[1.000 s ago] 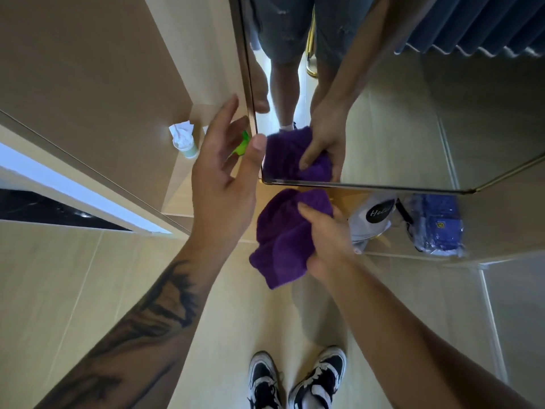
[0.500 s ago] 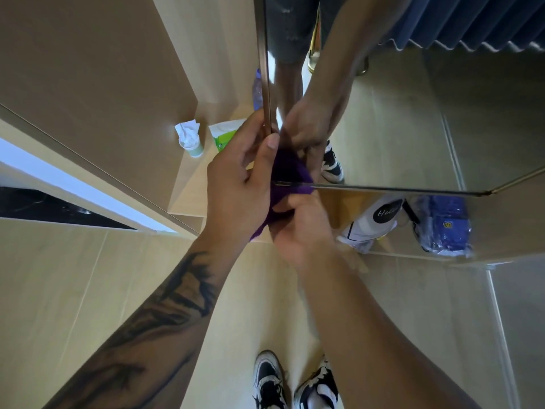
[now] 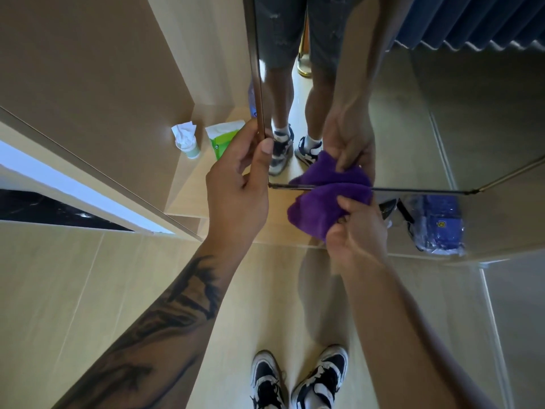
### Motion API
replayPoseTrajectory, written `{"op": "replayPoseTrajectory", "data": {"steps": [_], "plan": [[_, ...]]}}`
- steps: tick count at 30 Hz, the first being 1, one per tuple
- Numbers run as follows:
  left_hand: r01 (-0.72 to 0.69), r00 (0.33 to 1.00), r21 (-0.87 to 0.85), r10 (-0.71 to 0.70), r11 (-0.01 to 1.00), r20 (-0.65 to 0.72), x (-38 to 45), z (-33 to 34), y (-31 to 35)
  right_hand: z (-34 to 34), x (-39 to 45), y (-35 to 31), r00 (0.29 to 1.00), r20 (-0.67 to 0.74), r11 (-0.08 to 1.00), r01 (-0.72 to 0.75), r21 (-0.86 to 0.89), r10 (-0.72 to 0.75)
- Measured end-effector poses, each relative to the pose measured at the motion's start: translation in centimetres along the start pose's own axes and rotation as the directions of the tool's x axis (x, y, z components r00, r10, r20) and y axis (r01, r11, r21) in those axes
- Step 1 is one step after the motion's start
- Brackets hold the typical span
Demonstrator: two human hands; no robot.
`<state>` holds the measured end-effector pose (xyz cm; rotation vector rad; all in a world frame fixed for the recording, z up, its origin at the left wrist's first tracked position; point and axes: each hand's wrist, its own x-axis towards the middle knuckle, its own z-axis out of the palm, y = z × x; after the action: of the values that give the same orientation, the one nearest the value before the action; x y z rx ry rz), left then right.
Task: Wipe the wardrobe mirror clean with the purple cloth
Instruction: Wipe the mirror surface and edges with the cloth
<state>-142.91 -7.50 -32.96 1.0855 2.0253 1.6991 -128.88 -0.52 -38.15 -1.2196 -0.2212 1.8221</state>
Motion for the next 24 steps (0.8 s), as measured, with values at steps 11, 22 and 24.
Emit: {"op": "replayPoseTrajectory", "data": {"steps": [11, 22, 24], "plan": [[0.056, 0.998, -0.029, -0.056, 0.998, -0.014, -0.1, -0.4, 0.1, 1.2, -1.4, 3.7, 0.983, 0.159, 0.992, -0.083, -0.095, 0.097], [0.078, 0.997, -0.090, -0.079, 0.993, -0.005, -0.3, 0.2, 0.0, -1.6, 1.4, -0.6, 1.000, -0.006, 1.000, 0.009, -0.012, -0.009], [0.081, 0.997, -0.101, -0.081, 0.992, 0.005, -0.3, 0.2, 0.2, 0.2, 0.5, 2.0, 0.996, 0.068, 0.997, -0.050, -0.050, 0.054]]}}
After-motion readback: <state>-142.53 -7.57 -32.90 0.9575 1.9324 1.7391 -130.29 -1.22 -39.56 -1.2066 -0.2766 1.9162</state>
